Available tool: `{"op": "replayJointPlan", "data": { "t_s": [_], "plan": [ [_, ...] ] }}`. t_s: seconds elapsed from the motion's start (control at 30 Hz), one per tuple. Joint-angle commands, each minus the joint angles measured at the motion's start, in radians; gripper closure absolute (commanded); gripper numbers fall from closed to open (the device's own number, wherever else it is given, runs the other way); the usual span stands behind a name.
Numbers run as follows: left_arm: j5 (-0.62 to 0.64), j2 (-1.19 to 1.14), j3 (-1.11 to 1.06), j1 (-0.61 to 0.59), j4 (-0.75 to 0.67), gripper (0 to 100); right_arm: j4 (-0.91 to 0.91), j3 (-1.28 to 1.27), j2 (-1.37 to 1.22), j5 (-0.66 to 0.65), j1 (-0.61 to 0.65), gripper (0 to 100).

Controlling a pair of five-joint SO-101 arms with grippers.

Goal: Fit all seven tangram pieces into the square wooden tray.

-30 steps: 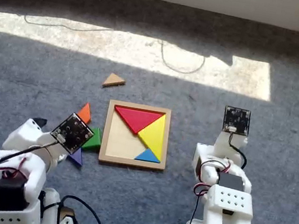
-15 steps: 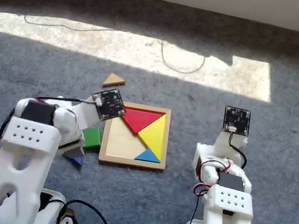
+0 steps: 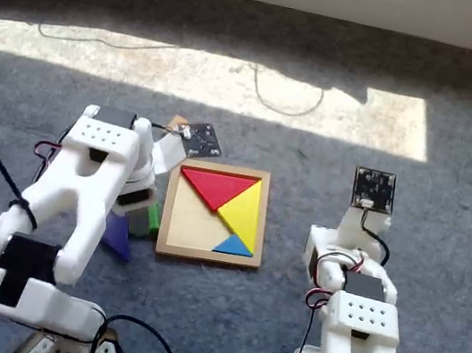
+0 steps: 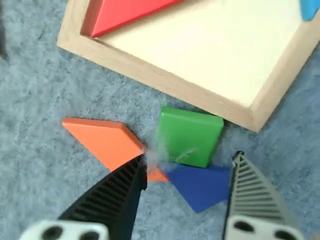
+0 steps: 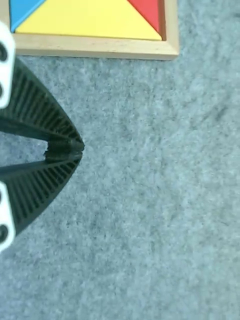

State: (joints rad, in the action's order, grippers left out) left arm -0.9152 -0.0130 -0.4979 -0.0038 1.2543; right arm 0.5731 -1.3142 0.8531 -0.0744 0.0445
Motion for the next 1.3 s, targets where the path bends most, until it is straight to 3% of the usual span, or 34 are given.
{"op": "replayJointPlan", "data": {
  "t_s": [0.0, 0.2, 0.47, 0.67, 0.93, 1.27],
  "plan": [
    [-0.009, -0.061, 0.047, 0.016, -0.043, 74, -0.019, 0.004, 0.028, 0.002, -0.010, 99.2],
    [0.000, -0.139, 0.045, 0.016, -0.087, 74, -0.019, 0.004, 0.028, 0.002, -0.010, 99.2],
    [0.063, -0.140, 0.041, 0.015, -0.135, 86, -0.019, -0.012, 0.030, -0.052, -0.010, 99.2],
    [0.071, -0.053, 0.047, 0.015, -0.017, 86, -0.019, -0.012, 0.030, -0.052, -0.010, 99.2],
    [0.327, 0.226, 0.038, 0.114, 0.044, 86, -0.019, -0.008, 0.039, -0.046, -0.051, 99.2],
    [0.669, 0.134, 0.047, 0.357, 0.005, 85, -0.082, -0.016, 0.036, 0.017, -0.145, 99.2]
  ]
}}
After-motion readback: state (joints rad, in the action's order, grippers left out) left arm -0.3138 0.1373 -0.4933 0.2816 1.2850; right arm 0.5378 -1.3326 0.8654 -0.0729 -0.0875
